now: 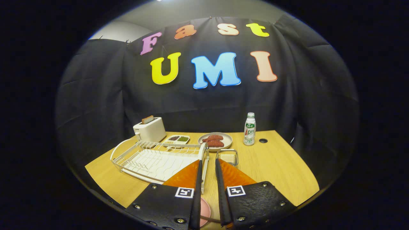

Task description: Take the plate from the dish rack, then take the spoon from the basket and place it into the plate.

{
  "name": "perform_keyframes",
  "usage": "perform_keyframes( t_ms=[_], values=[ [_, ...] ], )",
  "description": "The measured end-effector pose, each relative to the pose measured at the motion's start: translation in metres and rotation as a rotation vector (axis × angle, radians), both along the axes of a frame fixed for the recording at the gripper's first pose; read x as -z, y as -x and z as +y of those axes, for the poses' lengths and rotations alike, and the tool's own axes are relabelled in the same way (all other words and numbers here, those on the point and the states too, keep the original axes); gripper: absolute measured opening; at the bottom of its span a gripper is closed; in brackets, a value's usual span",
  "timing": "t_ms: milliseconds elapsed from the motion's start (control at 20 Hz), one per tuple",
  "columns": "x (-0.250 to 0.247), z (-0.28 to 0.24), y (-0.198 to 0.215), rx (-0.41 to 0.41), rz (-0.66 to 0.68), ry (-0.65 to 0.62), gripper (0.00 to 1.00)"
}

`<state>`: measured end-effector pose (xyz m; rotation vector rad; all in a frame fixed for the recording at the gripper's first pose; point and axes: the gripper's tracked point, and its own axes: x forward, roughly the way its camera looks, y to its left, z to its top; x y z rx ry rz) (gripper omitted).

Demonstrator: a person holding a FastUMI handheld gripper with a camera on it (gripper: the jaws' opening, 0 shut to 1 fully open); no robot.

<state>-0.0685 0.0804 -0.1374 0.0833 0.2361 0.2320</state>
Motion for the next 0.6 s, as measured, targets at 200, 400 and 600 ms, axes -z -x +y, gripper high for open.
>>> perform_keyframes(
  t_ms=[200, 400, 600],
  values=[
    [-0.055, -0.005, -0.013, 0.062, -0.113, 0.013, 0.23],
    [-0.088, -0.011, -0.019, 0.108, -0.170, 0.032, 0.27],
    [-0.096, -0.015, -0.018, 0.118, -0.163, 0.046, 0.46]
  ],
)
